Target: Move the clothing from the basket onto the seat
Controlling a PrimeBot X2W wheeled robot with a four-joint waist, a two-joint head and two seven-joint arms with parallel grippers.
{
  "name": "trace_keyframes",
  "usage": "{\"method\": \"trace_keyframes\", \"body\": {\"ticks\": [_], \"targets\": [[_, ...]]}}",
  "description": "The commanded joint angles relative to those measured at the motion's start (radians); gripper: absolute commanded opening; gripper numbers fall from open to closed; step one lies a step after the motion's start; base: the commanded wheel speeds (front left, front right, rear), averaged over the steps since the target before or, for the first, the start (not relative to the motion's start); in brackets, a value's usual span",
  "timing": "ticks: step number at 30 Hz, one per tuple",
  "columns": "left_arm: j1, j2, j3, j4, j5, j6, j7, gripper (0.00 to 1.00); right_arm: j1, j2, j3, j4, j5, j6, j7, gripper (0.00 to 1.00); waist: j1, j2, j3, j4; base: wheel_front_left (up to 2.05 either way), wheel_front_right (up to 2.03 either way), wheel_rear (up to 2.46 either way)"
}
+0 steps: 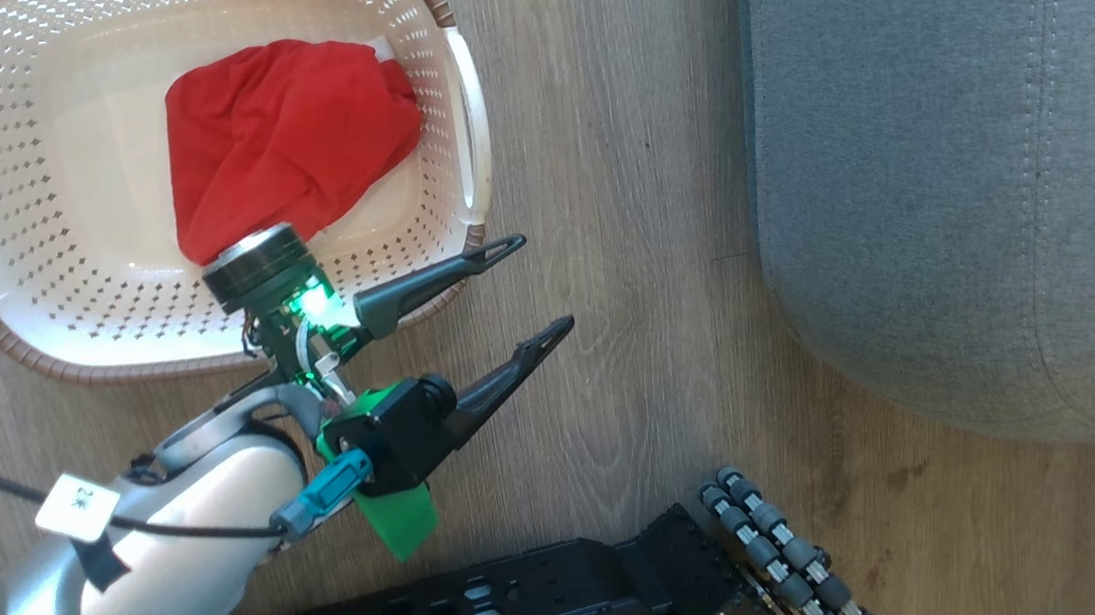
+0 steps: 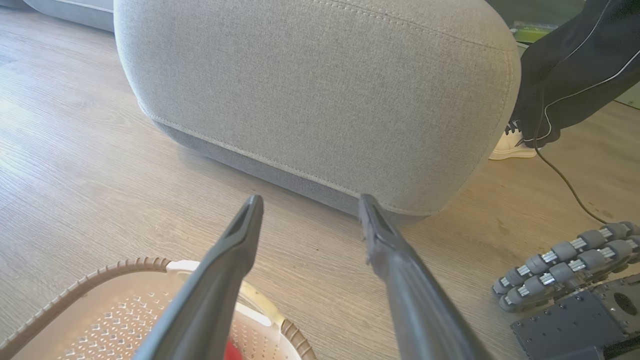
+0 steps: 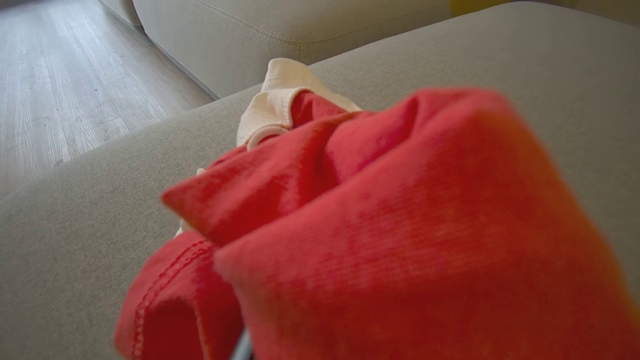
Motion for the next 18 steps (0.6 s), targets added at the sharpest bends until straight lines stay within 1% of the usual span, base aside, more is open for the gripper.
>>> {"method": "trace_keyframes", "body": {"ticks": [1,5,8,9,10,11,12,18], "targets": [[-0.004,0.007,0.016,-0.029,-0.009,0.003,-0.005,1.0,-0.01,-0.032,0.002,-0.015,-0.001,0.0,0.013,0.0,0.0,0.0,0.001,0.001,0.0,0.0,0.0],[-0.007,0.002,0.011,-0.028,-0.011,0.003,-0.005,1.0,-0.014,-0.029,0.011,0.007,-0.006,0.0,0.023,0.0,0.0,0.0,0.001,0.007,0.0,0.0,0.0],[-0.016,-0.005,0.007,-0.025,-0.013,0.002,-0.005,1.0,-0.01,-0.043,-0.001,0.018,-0.001,0.0,0.021,0.0,0.0,0.0,-0.005,0.017,0.0,0.0,0.0],[-0.019,-0.008,0.008,-0.027,-0.013,0.003,-0.005,1.0,-0.01,-0.052,-0.009,0.022,0.001,0.0,0.02,0.14,0.0,0.0,-0.006,0.019,0.0,0.0,0.0],[-0.021,-0.012,0.009,-0.029,-0.015,0.005,-0.005,1.0,-0.009,-0.058,-0.012,0.026,-0.003,0.0,0.018,0.14,0.0,0.0,-0.008,0.022,0.0,0.0,0.0],[-0.022,-0.016,0.011,-0.032,-0.017,0.007,-0.005,1.0,-0.007,-0.061,-0.015,0.029,-0.008,0.0,0.019,0.85,0.0,0.0,-0.012,0.024,0.0,0.0,0.0],[-0.023,-0.018,0.012,-0.033,-0.019,0.008,-0.005,1.0,-0.002,-0.064,-0.018,0.032,-0.014,0.0,0.025,1.0,0.0,0.0,-0.017,0.025,0.0,0.0,0.0],[-0.022,-0.043,0.0,-0.025,-0.022,0.003,-0.005,1.0,0.037,-0.072,-0.036,0.042,-0.073,0.0,0.046,1.0,0.0,0.0,-0.067,0.031,0.0,0.0,0.0]]}}
